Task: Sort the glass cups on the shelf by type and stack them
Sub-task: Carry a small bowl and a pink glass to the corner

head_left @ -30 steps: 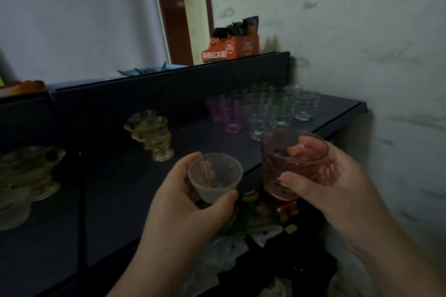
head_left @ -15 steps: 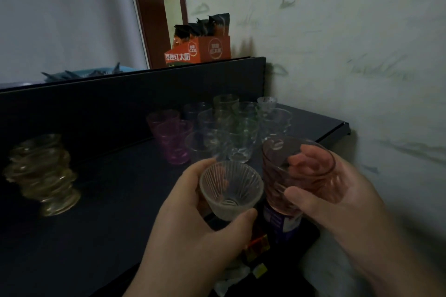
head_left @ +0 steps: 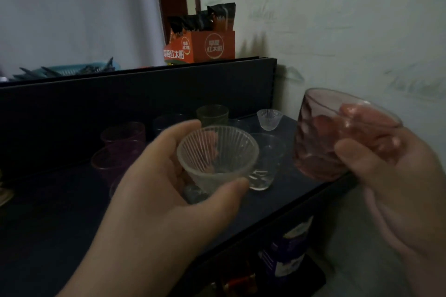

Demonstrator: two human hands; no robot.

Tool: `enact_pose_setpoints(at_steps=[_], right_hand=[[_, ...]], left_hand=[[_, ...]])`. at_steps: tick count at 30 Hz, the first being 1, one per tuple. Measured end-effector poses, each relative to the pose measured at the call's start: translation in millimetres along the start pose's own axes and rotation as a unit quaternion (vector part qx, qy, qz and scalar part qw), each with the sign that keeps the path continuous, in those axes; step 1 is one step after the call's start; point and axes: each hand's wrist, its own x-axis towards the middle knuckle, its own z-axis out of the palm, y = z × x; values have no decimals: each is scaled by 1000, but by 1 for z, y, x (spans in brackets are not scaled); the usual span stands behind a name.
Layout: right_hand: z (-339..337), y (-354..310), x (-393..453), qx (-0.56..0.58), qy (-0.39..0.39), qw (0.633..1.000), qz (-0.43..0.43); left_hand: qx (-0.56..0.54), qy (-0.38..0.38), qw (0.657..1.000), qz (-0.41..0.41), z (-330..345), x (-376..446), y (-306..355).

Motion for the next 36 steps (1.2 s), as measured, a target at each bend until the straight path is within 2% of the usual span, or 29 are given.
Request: enact_pose_setpoints(at_steps=[4,12,17,22,27,36], right_hand=[[-24,23,64,-8,-45,999,13],[-18,106,160,-130,-177,973,72],[6,140,173,-233,-222,943,87],[17,157,170,-280,-243,924,89],[22,156,165,-308,-283,905,75],[22,159,160,-301,-290,903,99]], left_hand=[[-10,114,993,-15,24,19,3],[130,180,969,-112,62,68,11],[138,203,962,-118,68,77,13],[182,203,953,-129,69,82,13],[193,210,949,-133,67,88,10],[240,181,944,-132,64,101,9]])
